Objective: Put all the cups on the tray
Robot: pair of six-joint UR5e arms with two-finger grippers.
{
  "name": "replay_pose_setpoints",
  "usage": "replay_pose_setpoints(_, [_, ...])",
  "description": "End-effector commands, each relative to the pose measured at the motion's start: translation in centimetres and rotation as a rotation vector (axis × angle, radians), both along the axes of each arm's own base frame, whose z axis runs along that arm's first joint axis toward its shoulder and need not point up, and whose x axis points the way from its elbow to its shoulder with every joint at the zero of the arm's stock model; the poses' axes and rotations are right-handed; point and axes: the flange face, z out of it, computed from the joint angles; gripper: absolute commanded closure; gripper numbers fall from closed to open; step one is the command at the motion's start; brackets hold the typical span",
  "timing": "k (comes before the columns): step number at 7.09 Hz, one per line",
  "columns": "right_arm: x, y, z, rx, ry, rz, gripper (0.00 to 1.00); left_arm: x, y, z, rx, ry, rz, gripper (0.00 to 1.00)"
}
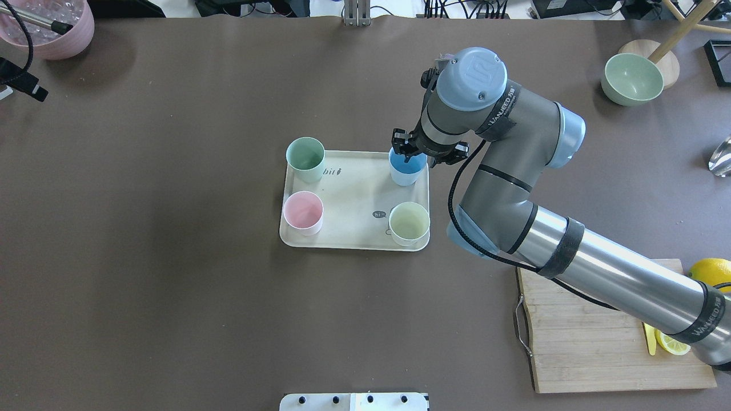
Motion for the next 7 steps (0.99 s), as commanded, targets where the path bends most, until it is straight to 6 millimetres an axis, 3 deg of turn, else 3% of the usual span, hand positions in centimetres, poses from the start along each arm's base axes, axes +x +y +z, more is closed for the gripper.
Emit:
replay_pose_setpoints(1, [5.0, -2.7, -0.2, -0.009, -0.024, -0.013, 0.00, -2.0, 0.6, 1.8, -0.028, -0.007, -0.028, 0.02])
replay_pose_setpoints(2, [8.4, -4.3, 3.2, 0.013, 0.048, -0.081, 0.00, -4.5, 1.5, 3.8, -0.061, -0.015, -0.065, 0.02])
replay_pose_setpoints(4, [21.3, -6.9, 12.4, 0.118, 0.121, -0.181, 0.00, -10.4, 4.1, 9.4, -0.095, -0.049, -0.061, 0.02])
replay_pose_setpoints(5, [28.0, -7.9, 16.0, 0.153, 0.117, -0.226, 0.00, -13.8, 4.9, 10.2, -0.131, -0.037, -0.052, 0.02])
replay_pose_setpoints(6, [33.0, -7.6, 20.2, 0.189, 0.142, -0.273, 0.00, -16.3, 5.6, 10.8, -0.157, -0.037, -0.001, 0.02])
replay_pose_setpoints(7, [38.0, -7.5, 22.9, 0.205, 0.168, -0.305, 0.00, -17.3, 6.8, 11.6, -0.141, -0.048, 0.051, 0.02])
